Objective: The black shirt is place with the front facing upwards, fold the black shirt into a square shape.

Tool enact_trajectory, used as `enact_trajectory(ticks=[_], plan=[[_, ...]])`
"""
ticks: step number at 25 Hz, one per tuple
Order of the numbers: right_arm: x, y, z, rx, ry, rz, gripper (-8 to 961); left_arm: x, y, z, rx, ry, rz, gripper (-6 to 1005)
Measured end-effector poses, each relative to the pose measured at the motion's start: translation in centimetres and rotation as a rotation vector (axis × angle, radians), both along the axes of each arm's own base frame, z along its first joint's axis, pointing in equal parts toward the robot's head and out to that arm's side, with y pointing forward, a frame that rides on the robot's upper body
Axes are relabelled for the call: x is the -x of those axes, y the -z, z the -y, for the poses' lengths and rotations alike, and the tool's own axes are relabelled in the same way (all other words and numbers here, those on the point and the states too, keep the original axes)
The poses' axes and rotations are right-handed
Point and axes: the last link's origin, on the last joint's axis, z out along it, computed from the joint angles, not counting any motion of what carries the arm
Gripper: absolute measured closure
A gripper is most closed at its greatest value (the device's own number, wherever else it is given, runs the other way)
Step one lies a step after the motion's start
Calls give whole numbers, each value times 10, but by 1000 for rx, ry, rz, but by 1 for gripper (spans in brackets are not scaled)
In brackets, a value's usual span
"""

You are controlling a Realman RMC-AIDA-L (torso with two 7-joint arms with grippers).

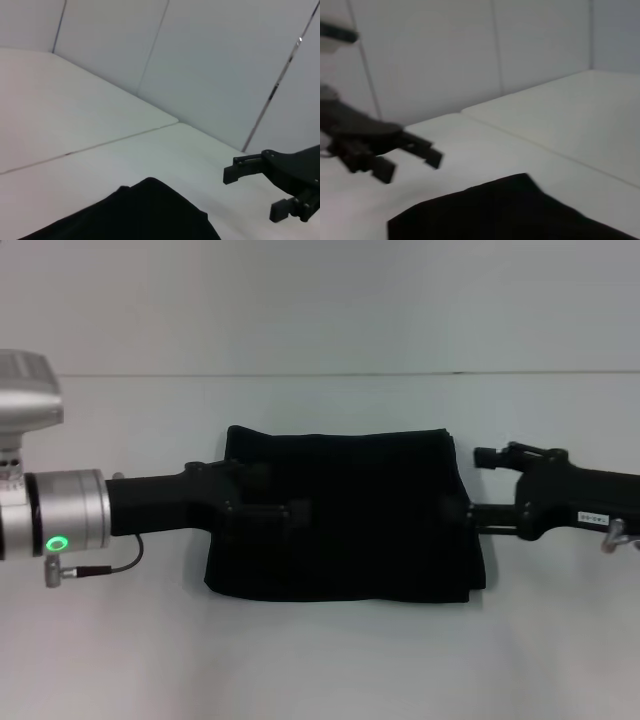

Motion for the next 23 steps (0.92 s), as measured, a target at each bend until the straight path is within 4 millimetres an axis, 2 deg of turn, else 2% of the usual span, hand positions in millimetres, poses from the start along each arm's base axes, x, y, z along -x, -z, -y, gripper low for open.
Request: enact_trajectory(ticks=[23], plan=[[1, 7, -3, 7, 11, 18, 26, -3, 11, -8, -9, 23, -87, 51]])
